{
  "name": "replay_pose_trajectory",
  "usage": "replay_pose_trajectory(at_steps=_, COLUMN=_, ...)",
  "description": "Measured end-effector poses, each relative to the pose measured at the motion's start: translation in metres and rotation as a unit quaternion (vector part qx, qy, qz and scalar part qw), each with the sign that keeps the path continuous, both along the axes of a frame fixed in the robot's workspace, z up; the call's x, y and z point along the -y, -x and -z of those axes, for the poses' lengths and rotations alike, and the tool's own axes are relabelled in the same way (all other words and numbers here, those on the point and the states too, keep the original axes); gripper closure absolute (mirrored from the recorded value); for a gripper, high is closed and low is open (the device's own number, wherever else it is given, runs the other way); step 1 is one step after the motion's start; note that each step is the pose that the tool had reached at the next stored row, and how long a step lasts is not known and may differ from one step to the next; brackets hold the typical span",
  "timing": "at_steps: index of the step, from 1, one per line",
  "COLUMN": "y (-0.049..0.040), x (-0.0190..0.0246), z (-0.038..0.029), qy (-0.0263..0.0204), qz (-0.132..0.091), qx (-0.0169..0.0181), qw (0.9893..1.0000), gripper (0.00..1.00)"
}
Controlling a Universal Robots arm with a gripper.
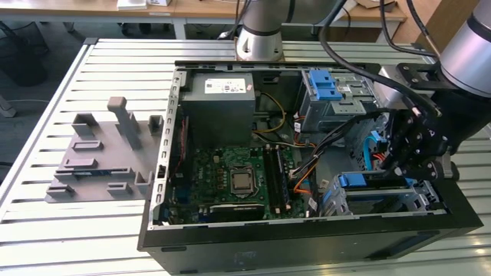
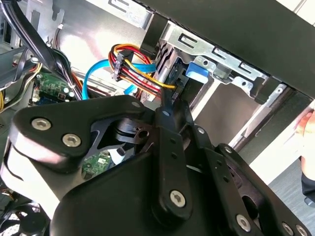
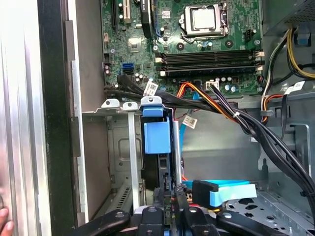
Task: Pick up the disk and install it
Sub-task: 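Insert the first disk wire, then insert the second disk wire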
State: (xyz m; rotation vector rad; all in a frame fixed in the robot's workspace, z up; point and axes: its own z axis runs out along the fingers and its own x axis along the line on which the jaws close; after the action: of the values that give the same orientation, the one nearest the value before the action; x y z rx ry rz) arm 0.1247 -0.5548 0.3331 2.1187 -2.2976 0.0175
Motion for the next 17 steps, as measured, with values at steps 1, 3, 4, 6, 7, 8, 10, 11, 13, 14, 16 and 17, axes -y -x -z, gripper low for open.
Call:
replay_pose_trajectory(at_steps=1, y=0.0000, x=0.0000, z=-0.0016, qy=-0.0001, qz=0.000, qx=0.0000, qw=1.0000, gripper=0.76)
replay_pose_trajectory(at_steps=3, y=0.0000, x=0.0000, z=-0.0051, qy=-0.0001, qz=0.000, qx=0.0000, qw=1.0000, gripper=0.76)
replay_pose_trajectory(at_steps=4, y=0.0000, x=0.0000, z=-0.0071, qy=0.0000, qz=0.000, qx=0.0000, qw=1.0000, gripper=0.76)
replay_pose_trajectory(at_steps=6, y=0.0000, x=0.0000, z=-0.0089, qy=-0.0001, qz=0.000, qx=0.0000, qw=1.0000, gripper=0.78)
replay_pose_trajectory(at_steps=7, y=0.0000, x=0.0000, z=-0.0089, qy=-0.0002, qz=0.000, qx=0.0000, qw=1.0000, gripper=0.78)
replay_pose_trajectory(at_steps=8, y=0.0000, x=0.0000, z=-0.0089, qy=-0.0002, qz=0.000, qx=0.0000, qw=1.0000, gripper=0.84)
replay_pose_trajectory(at_steps=10, y=0.0000, x=0.0000, z=-0.0089, qy=-0.0002, qz=0.000, qx=0.0000, qw=1.0000, gripper=0.89)
replay_pose_trajectory(at_steps=11, y=0.0000, x=0.0000, z=-0.0090, qy=-0.0001, qz=0.000, qx=0.0000, qw=1.0000, gripper=0.89)
replay_pose_trajectory(at_steps=13, y=0.0000, x=0.0000, z=-0.0091, qy=-0.0001, qz=0.000, qx=0.0000, qw=1.0000, gripper=0.89)
replay_pose_trajectory(at_steps=14, y=0.0000, x=0.0000, z=-0.0090, qy=-0.0001, qz=0.000, qx=0.0000, qw=1.0000, gripper=0.89)
replay_pose_trajectory(at_steps=16, y=0.0000, x=0.0000, z=-0.0090, qy=-0.0004, qz=0.000, qx=0.0000, qw=1.0000, gripper=0.89)
replay_pose_trajectory(at_steps=17, y=0.0000, x=0.0000, z=-0.0090, qy=-0.0004, qz=0.000, qx=0.0000, qw=1.0000, gripper=0.89)
